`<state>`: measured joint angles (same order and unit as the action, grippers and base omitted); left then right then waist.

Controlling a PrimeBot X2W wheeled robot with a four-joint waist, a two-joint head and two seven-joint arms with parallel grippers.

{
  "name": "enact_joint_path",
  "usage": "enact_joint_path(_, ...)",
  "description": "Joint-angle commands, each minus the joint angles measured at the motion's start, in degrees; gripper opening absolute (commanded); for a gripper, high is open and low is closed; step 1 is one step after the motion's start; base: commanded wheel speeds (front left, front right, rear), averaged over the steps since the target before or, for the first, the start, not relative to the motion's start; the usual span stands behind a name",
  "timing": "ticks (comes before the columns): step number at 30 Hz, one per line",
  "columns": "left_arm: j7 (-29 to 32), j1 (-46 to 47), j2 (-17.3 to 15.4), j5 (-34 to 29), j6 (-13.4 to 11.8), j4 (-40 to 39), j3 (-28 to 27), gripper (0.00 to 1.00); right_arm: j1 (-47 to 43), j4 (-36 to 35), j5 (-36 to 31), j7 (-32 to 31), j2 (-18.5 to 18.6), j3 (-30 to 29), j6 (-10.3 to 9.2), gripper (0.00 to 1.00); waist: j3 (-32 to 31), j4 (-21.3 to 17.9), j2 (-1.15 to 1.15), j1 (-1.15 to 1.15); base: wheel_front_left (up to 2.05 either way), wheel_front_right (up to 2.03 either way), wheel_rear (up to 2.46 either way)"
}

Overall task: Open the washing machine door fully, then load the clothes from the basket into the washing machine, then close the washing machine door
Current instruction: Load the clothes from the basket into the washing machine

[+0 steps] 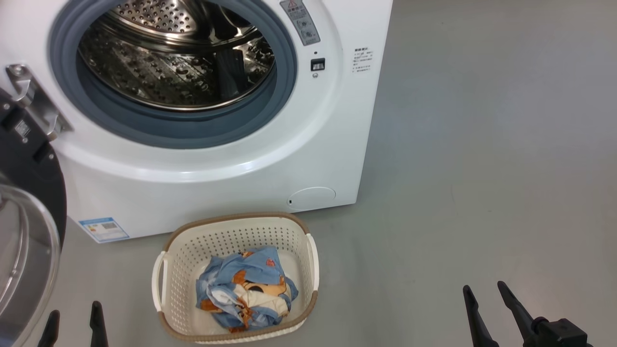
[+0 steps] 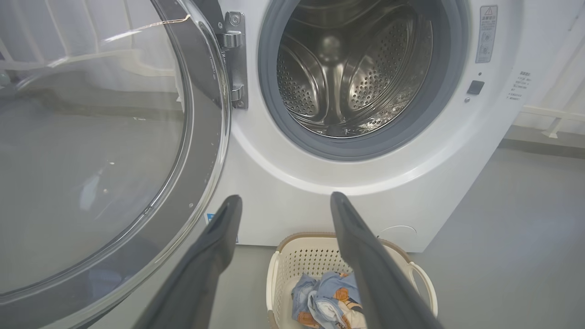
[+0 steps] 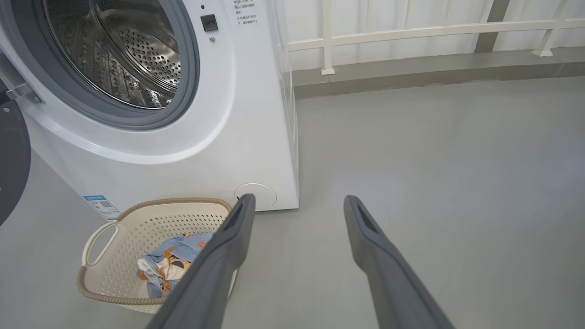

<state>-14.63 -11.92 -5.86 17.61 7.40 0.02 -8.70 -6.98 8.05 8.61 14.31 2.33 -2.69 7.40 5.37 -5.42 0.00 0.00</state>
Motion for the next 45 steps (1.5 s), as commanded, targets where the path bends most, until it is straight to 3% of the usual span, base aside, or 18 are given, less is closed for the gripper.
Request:
enact_joint_path(1,-0.4,1.5,-1.1,-0.1,0.1,-1.2,-1.8,1.00,1.7,-1.3,-0.2,0.7,0.5,1.4,0.09,1.00,0.2,0.0,0.00,0.00,1.08,-1.08,0.00)
enact_joint_path(13,-0.4,2.1,-1.5,-0.3,0.1,-1.6,-1.5,1.00,2.4,-1.4,0.0,0.7,0.5,1.4,0.09,1.00,0.9,0.0,0.00,0.00,0.85,-0.84,-0.01)
enact_joint_path(34,-0.4,2.1,-1.8,0.5,0.1,-2.2,0.1,1.00,2.9,-1.0,0.5,0.7,0.5,2.0,0.09,1.00,1.0,-0.1,0.00,0.00,0.01,-0.01,0.00)
enact_joint_path(45,-0.4,1.2,-2.5,1.0,0.1,-3.7,1.6,1.00,2.4,-0.6,0.7,0.7,0.5,2.8,0.09,1.00,0.0,-2.0,0.00,0.00,0.00,0.00,0.00)
